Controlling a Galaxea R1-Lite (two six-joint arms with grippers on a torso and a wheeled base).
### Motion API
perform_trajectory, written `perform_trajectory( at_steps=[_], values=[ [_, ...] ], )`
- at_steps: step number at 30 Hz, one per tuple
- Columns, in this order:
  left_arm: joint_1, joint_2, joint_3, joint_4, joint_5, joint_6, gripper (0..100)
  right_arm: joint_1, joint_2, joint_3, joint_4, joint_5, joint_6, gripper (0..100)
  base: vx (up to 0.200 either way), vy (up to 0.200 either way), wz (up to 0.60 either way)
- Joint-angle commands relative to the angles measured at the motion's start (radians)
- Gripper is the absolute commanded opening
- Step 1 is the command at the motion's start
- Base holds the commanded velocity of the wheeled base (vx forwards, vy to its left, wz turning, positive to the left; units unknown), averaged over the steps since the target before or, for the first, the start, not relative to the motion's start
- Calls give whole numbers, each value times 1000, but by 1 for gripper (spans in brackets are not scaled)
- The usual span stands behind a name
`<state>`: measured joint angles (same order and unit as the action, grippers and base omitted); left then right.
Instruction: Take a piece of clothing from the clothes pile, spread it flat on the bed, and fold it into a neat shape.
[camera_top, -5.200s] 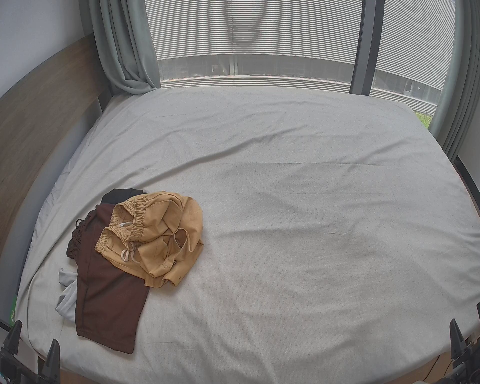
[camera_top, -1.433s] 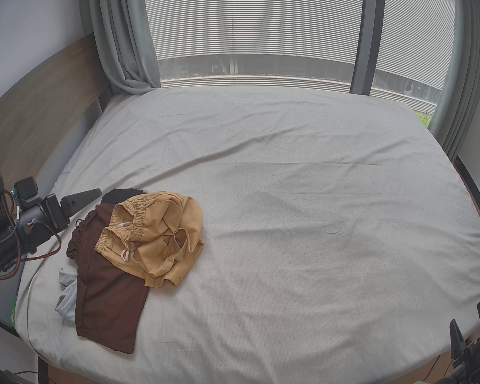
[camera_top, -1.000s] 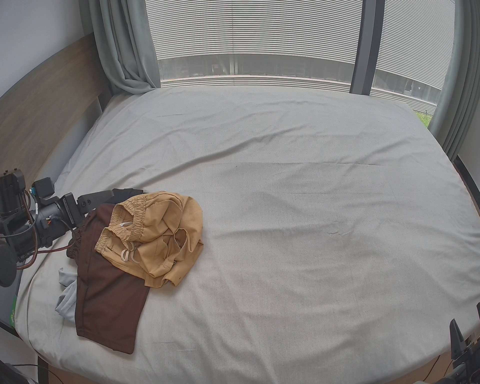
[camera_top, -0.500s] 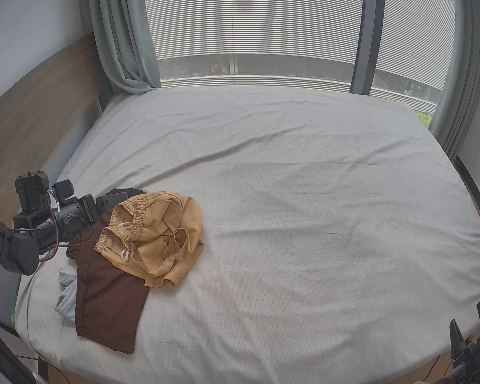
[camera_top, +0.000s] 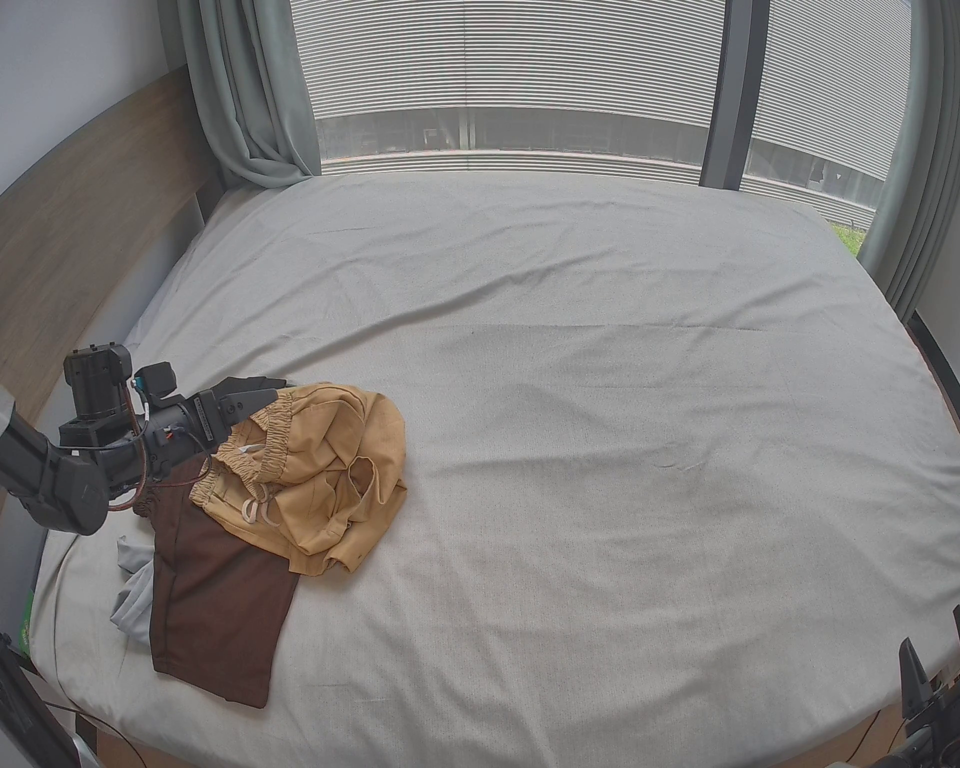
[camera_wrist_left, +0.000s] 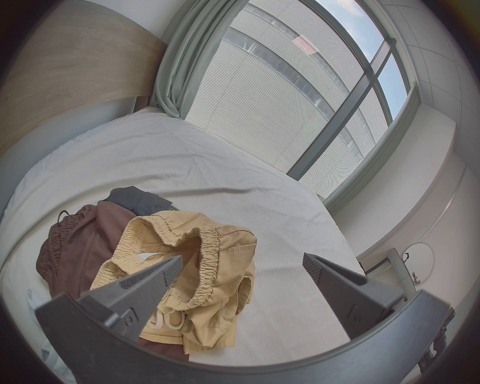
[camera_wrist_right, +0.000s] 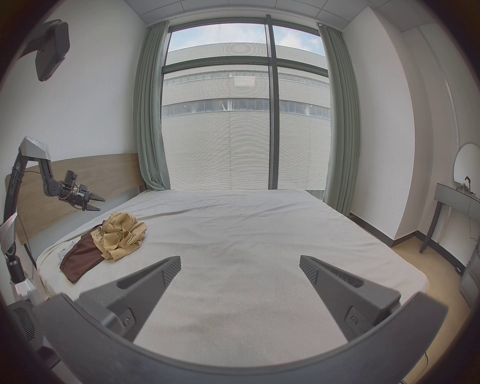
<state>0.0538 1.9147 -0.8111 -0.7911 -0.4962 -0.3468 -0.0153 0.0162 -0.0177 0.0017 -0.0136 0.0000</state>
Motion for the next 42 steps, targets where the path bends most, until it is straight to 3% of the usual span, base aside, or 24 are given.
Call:
perform_trajectory(
  at_steps=[1, 19, 42],
  values=[
    [-17, 46, -31, 0, 2, -1, 100, -2, -16, 16, 0, 0, 0, 100, 0, 0, 0],
    [-46, 181, -177, 1, 53, 2, 100, -2, -16, 16, 0, 0, 0, 100, 0, 0, 0],
    [-61, 282, -281, -2, 44, -4, 100, 0, -16, 16, 0, 0, 2, 100, 0, 0, 0]
  ],
)
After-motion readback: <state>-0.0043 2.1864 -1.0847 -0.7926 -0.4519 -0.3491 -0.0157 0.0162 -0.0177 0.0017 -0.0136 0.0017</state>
